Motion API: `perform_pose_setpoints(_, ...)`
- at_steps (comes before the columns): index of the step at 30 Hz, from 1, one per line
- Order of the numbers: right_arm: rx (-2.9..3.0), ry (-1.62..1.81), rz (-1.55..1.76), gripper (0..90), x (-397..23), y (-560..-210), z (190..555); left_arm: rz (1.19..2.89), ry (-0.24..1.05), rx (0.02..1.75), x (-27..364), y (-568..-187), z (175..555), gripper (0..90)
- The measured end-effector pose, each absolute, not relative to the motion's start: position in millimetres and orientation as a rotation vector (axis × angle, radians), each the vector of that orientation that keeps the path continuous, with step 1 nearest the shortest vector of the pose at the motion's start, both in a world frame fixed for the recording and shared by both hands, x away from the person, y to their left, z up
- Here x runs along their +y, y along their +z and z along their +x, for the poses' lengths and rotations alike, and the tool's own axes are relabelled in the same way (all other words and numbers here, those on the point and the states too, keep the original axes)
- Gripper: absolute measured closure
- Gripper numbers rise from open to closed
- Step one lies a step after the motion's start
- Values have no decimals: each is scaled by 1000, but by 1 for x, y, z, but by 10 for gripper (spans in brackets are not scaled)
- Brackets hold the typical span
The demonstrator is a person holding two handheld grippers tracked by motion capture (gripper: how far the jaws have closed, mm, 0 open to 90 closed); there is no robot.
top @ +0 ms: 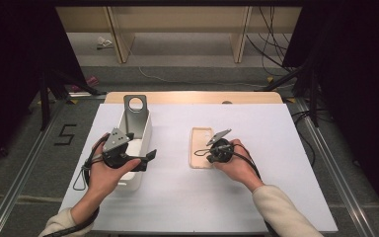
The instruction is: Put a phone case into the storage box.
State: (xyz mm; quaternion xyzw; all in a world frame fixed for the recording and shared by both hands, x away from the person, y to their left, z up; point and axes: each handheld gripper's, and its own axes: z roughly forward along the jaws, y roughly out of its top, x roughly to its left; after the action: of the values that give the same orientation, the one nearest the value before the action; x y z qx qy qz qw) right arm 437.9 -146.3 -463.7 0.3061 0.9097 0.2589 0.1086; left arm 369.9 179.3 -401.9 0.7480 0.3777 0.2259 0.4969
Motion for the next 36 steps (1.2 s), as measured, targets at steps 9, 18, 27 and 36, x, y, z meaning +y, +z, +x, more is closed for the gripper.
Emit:
perform_pose_setpoints(9, 2678, 768, 879, 863, -149, -462, 439, 1813, 546, 907, 179, -401, 370, 28)
perform_pose_setpoints(18, 2673, 732, 688, 558, -148, -446, 435, 1834, 564, 893, 180, -401, 367, 26)
perform_pose_setpoints(27, 2735, 549, 454, 361, -140, -443, 426, 1862, 600, 863, 181, -403, 363, 27)
perform_pose_setpoints(36, 2748, 421, 315, 346, -125, -448, 425, 1863, 592, 865, 181, -405, 363, 27)
